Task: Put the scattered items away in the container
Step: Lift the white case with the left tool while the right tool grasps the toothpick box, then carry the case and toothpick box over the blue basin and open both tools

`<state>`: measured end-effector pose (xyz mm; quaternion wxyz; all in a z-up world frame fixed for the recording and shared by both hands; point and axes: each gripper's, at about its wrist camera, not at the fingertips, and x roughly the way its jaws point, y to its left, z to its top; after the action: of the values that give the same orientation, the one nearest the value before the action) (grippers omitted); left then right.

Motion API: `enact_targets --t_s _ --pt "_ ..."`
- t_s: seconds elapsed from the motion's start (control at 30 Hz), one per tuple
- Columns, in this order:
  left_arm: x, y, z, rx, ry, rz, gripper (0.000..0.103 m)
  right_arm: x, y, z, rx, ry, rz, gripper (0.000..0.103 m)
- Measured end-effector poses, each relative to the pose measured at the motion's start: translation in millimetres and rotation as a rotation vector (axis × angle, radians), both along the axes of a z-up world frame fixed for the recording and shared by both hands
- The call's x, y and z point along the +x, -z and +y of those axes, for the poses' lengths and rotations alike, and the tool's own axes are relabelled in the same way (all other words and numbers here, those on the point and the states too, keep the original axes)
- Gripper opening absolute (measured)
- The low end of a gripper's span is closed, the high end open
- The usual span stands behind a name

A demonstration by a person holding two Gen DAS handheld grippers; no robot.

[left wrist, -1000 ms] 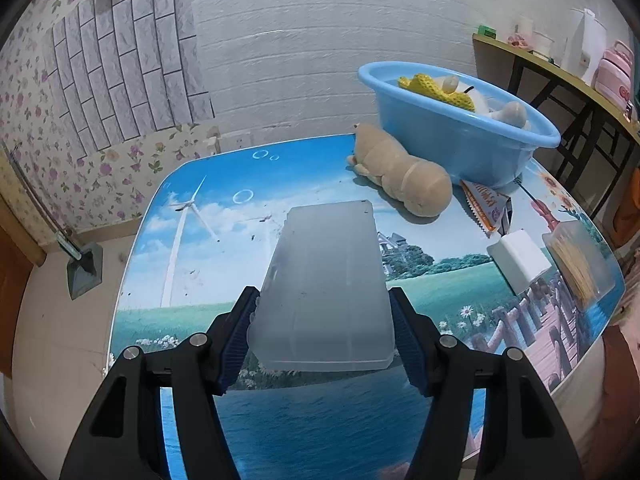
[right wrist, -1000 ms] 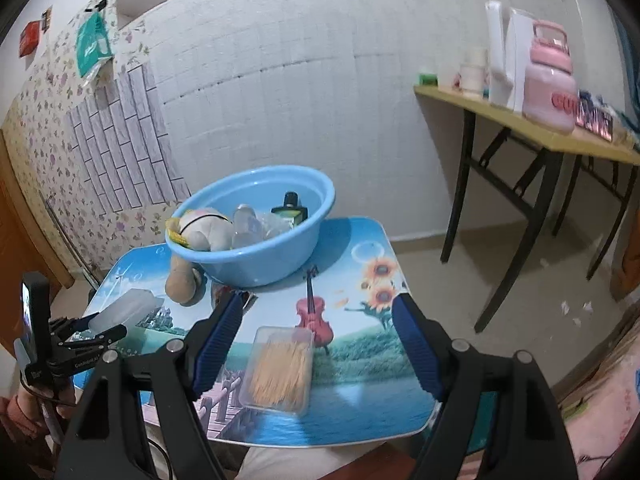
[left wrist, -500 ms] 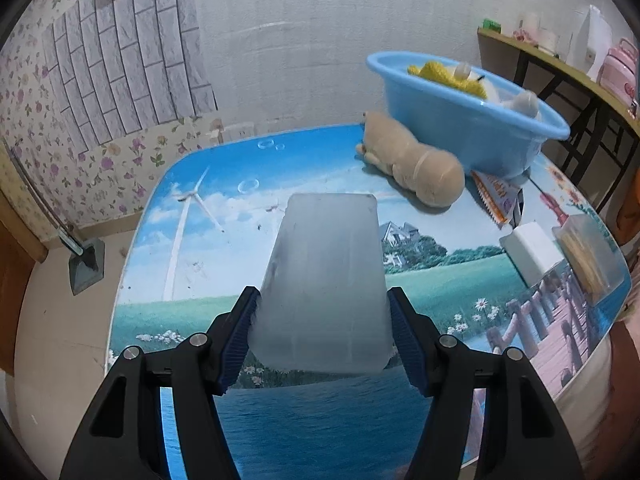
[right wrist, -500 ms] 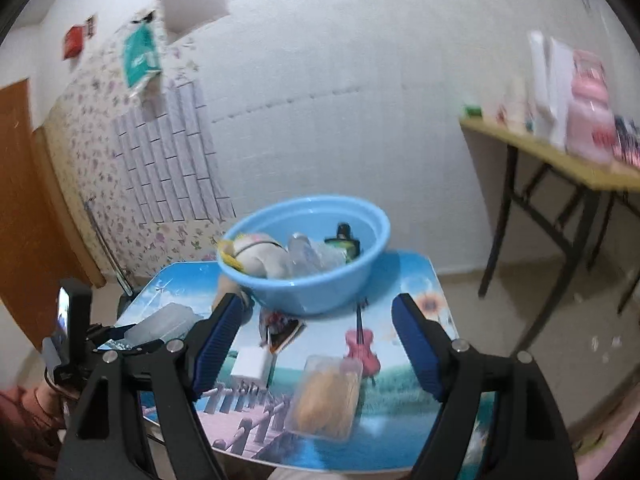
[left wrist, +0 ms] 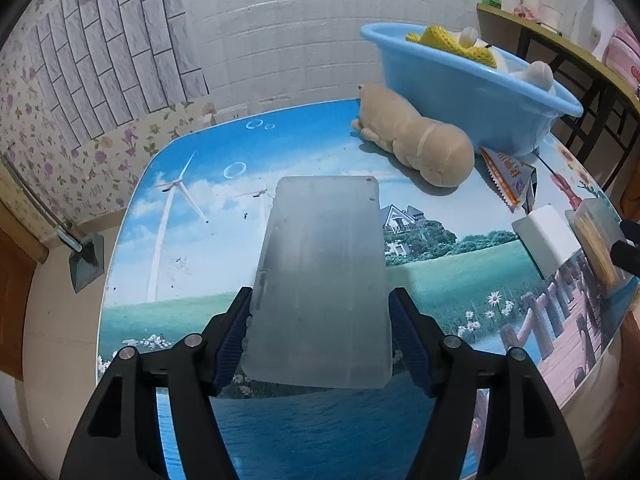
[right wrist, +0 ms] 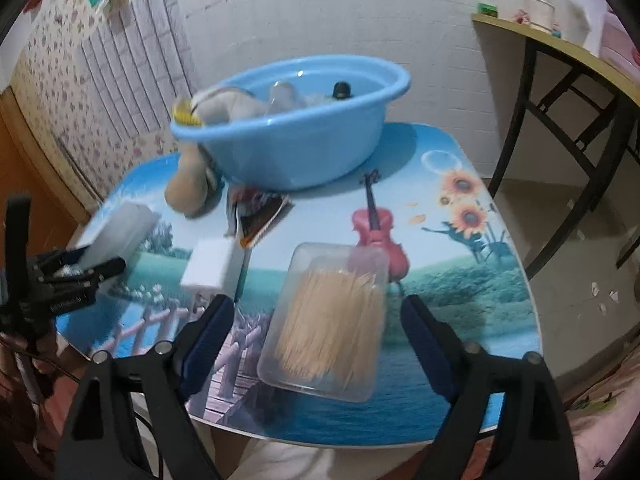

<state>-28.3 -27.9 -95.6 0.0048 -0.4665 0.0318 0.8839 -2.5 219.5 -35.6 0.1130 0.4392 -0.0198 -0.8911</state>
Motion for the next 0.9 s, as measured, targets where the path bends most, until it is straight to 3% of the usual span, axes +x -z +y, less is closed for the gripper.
enact_targets --t_s 0.27,0.3,0.37,0.5,0.53,0.63,0.9 --pt "-5 2 -2 0.02 -0.002 -0.011 0.074 -8 21 -5 0.036 0.013 -0.031 0.087" --pt "-7 2 -3 0.035 0.005 -0.016 0.073 -10 23 -4 0.024 0.015 -0.045 0.087" --pt "-9 2 -3 0.062 0.013 -0.016 0.061 -11 23 -7 0.031 0.012 -0.023 0.087" --pt "-9 2 -1 0.062 0.018 -0.013 0.061 -14 24 -11 0.042 0.0 -0.017 0.087" --pt "-8 2 -1 0.063 0.018 -0.014 0.061 -14 25 -11 0.043 0.0 -0.014 0.084" --pt "-6 0 1 0.072 0.013 -0.012 0.061 -15 24 -11 0.084 0.002 0.001 0.064" --pt "2 -18 5 0.075 0.012 0.035 0.061 -10 13 -4 0.044 0.008 0.031 0.061"
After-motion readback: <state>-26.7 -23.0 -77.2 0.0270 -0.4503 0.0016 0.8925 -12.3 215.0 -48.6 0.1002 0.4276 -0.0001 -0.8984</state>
